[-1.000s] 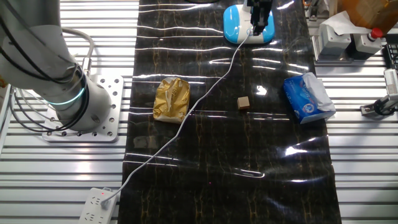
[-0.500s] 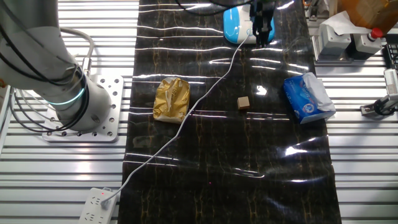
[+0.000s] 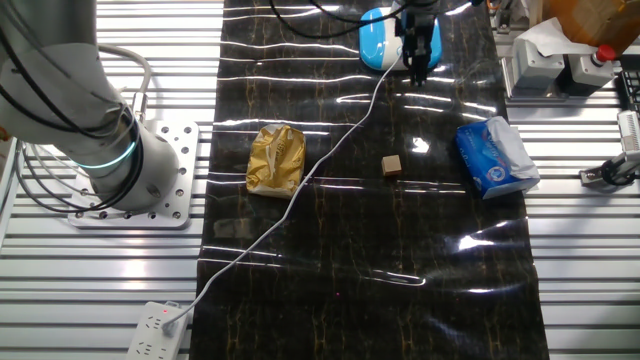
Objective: Turn on the desk lamp by pressing the button
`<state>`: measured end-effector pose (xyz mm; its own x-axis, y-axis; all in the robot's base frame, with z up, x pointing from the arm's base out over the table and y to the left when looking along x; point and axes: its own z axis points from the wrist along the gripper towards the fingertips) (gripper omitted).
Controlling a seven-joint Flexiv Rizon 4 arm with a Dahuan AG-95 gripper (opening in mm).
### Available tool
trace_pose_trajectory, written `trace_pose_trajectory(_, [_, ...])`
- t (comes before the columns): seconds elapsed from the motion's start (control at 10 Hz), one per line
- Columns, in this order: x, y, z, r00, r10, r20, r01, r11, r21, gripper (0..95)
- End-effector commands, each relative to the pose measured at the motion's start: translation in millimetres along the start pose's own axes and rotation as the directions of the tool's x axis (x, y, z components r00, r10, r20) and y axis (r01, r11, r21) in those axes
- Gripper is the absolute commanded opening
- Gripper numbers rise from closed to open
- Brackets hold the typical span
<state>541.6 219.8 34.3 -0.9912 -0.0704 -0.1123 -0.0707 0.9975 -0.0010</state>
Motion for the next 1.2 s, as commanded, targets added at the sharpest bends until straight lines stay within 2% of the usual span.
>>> trace_pose_trajectory(0.1, [0.7,-0.8,0.3,1.000,0.012,0.001,-0.012,1.000,-0.002,95.0])
trace_pose_trajectory(0.6, [-5.6,-27.2,-6.5,0.999,0.008,0.032,-0.008,1.000,0.005,95.0])
trace_pose_trajectory(0.9, [-11.0,-24.5,2.0,0.998,0.007,0.065,-0.008,1.000,0.013,95.0])
trace_pose_trajectory(1.2, [-17.2,-18.5,4.9,0.998,0.009,0.070,-0.010,1.000,0.017,95.0])
